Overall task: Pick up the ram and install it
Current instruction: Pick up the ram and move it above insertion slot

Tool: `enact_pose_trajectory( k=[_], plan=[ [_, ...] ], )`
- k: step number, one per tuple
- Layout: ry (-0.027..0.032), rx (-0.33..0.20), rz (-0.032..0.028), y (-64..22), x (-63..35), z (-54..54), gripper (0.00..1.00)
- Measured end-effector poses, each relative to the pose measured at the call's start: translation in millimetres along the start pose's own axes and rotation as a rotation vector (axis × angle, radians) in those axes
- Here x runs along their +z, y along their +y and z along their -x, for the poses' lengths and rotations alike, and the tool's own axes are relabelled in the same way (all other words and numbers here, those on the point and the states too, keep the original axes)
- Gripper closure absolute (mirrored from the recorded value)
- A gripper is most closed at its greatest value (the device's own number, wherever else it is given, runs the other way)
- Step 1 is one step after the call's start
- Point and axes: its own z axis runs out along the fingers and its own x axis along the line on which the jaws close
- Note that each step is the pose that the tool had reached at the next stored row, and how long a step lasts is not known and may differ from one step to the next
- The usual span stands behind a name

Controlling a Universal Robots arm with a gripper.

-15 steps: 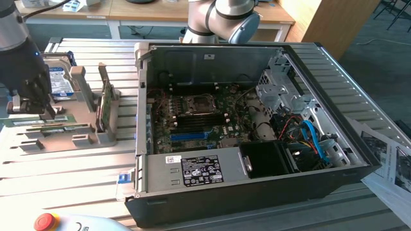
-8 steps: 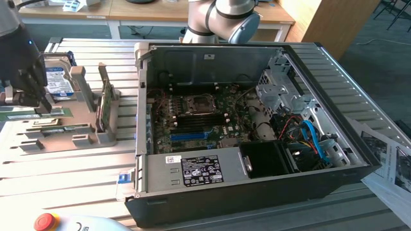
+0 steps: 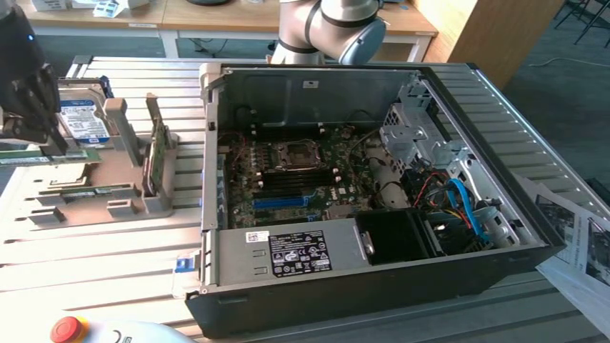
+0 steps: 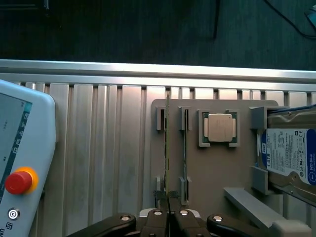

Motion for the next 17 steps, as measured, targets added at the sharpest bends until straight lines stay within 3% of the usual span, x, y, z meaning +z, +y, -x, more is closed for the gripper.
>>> enact_pose_trajectory(
  k=[17],
  plan=[
    [0.0017, 0.000, 0.0000, 2.1, -50.8, 0.5, 0.88]
  ],
)
